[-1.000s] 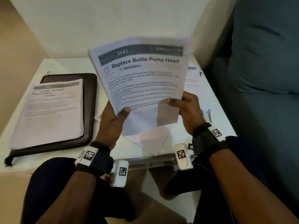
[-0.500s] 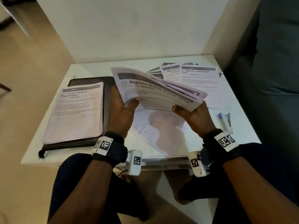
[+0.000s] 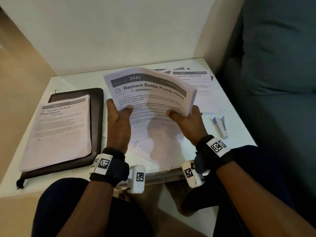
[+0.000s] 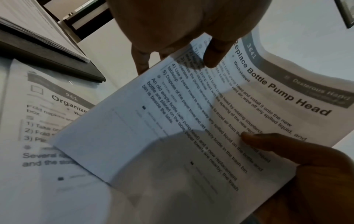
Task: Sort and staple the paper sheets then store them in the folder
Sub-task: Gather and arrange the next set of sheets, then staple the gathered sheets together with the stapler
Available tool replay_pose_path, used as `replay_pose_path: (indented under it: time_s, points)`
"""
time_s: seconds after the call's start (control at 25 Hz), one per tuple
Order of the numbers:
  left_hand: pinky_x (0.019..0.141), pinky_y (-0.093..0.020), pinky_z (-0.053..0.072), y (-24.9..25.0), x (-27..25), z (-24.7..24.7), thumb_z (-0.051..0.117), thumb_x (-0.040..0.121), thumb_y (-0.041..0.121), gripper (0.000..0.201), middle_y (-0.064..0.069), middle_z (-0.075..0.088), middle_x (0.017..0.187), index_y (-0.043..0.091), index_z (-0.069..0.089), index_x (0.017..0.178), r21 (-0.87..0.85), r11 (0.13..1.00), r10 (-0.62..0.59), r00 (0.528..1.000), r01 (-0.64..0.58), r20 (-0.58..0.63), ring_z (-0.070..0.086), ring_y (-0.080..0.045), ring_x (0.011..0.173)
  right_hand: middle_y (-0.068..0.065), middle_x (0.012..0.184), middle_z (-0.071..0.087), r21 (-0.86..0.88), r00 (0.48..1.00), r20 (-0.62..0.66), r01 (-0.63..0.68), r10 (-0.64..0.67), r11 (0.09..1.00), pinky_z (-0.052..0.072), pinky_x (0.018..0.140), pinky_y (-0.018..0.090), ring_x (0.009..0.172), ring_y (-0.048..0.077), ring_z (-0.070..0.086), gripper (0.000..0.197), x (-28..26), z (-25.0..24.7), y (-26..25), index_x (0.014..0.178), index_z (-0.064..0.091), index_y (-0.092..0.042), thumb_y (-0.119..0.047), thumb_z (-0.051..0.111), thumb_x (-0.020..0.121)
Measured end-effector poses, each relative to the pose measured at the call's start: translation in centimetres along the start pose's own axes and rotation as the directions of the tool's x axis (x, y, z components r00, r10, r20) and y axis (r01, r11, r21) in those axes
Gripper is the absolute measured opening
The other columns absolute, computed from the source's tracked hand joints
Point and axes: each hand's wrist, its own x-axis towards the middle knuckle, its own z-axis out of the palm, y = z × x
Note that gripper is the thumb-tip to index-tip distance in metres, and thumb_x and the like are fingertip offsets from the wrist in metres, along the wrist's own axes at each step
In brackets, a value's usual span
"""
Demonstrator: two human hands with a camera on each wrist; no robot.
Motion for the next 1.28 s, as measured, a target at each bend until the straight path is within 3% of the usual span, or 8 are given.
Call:
replay_pose_path:
  time_s: [0.16, 0.28, 0.48, 0.6, 0.72, 0.8, 1.08, 1.28]
  points:
    - [0.084, -0.028, 0.059, 0.1, 0.8, 0.5, 0.049, 0.104, 0.015, 0.029, 0.000, 0.068, 0.121, 0.029, 0.052, 0.129, -0.002, 1.000, -0.008, 1.000, 0.008, -0.021, 0.070, -0.012, 0.106, 0.008, 0.093, 0.074, -0.068, 0.999, -0.038, -0.025, 0.023, 0.997, 0.059, 0.081, 0.054, 0.089, 0.025, 0.071, 0.023, -0.2, 0.0, 0.2, 0.078, 0.067, -0.037, -0.016, 0.071, 0.086]
    - [0.082, -0.028, 0.060, 0.9, 1.5, 1.5, 0.049, 0.104, 0.015, 0.021, 0.006, 0.068, 0.110, 0.031, 0.053, 0.117, 0.050, 0.998, 0.043, 0.999, -0.042, -0.022, 0.071, -0.005, 0.097, 0.005, 0.100, 0.075, -0.029, 0.999, -0.041, -0.026, 0.025, 0.999, 0.059, 0.087, 0.051, 0.095, 0.022, 0.071, 0.009, -0.4, -0.5, 0.3, 0.098, 0.073, -0.024, -0.018, 0.070, 0.091]
    - [0.069, -0.010, 0.051, 2.4, 2.8, 3.3, 0.050, 0.103, 0.016, 0.008, 0.012, 0.061, 0.098, 0.024, 0.047, 0.103, 0.182, 0.974, 0.149, 0.987, -0.135, -0.066, 0.063, 0.011, 0.078, -0.003, 0.103, 0.076, -0.015, 0.996, 0.007, -0.087, 0.087, 0.996, 0.058, 0.088, 0.044, 0.097, 0.014, 0.071, 0.047, -0.1, -4.1, 0.4, 0.104, 0.071, -0.017, -0.061, 0.055, 0.095]
    - [0.063, -0.007, 0.047, 2.3, 3.6, 3.8, 0.053, 0.100, 0.014, 0.019, 0.012, 0.059, 0.090, 0.027, 0.046, 0.089, 0.279, 0.947, 0.186, 0.979, -0.156, -0.081, 0.059, 0.015, 0.071, 0.001, 0.099, 0.074, -0.079, 0.969, -0.139, -0.215, 0.203, 0.973, 0.053, 0.083, 0.036, 0.094, 0.019, 0.070, 0.054, 0.9, -7.4, 1.1, 0.100, 0.070, -0.014, -0.060, 0.041, 0.101]
    - [0.066, -0.016, 0.051, 1.4, 4.1, 4.4, 0.054, 0.097, 0.016, 0.008, 0.010, 0.062, 0.086, 0.020, 0.051, 0.092, 0.339, 0.930, 0.168, 0.985, -0.144, -0.043, 0.061, 0.008, 0.072, 0.016, 0.125, 0.057, -0.601, 0.925, -0.264, -0.380, 0.274, 0.703, 0.044, 0.094, 0.041, 0.120, 0.036, 0.052, 0.031, 1.8, -10.5, 3.7, 0.114, 0.060, -0.005, -0.030, 0.048, 0.100]
    - [0.071, -0.027, 0.055, 0.4, 4.3, 4.6, 0.055, 0.096, 0.018, 0.003, 0.009, 0.064, 0.086, 0.016, 0.054, 0.098, 0.396, 0.909, 0.160, 0.986, -0.133, -0.036, 0.063, 0.000, 0.075, 0.021, 0.142, 0.037, -0.734, 0.877, -0.295, -0.462, 0.379, 0.498, 0.042, 0.101, 0.046, 0.132, 0.040, 0.037, 0.038, 1.8, -11.2, 4.9, 0.129, 0.048, -0.003, -0.023, 0.053, 0.097]
    - [0.076, -0.045, 0.061, -1.6, 4.0, 3.0, 0.056, 0.093, 0.021, 0.015, 0.002, 0.071, 0.093, 0.018, 0.067, 0.103, 0.446, 0.890, 0.121, 0.992, -0.095, -0.029, 0.068, -0.018, 0.080, 0.018, 0.135, 0.050, -0.863, 0.900, -0.293, -0.395, 0.324, 0.316, 0.036, 0.105, 0.045, 0.128, 0.036, 0.045, 0.041, 2.9, -10.5, 7.3, 0.131, 0.048, 0.004, -0.028, 0.038, 0.108]
    - [0.066, -0.049, 0.062, 0.2, 3.1, 1.0, 0.054, 0.093, 0.027, 0.018, 0.006, 0.075, 0.087, 0.028, 0.071, 0.099, 0.421, 0.900, 0.107, 0.993, -0.115, 0.041, 0.071, -0.022, 0.073, 0.024, 0.131, 0.056, -0.580, 0.812, -0.442, -0.583, 0.381, 0.569, 0.044, 0.103, 0.045, 0.124, 0.040, 0.052, 0.039, 3.4, -10.8, 7.9, 0.125, 0.054, 0.002, -0.025, 0.053, 0.097]
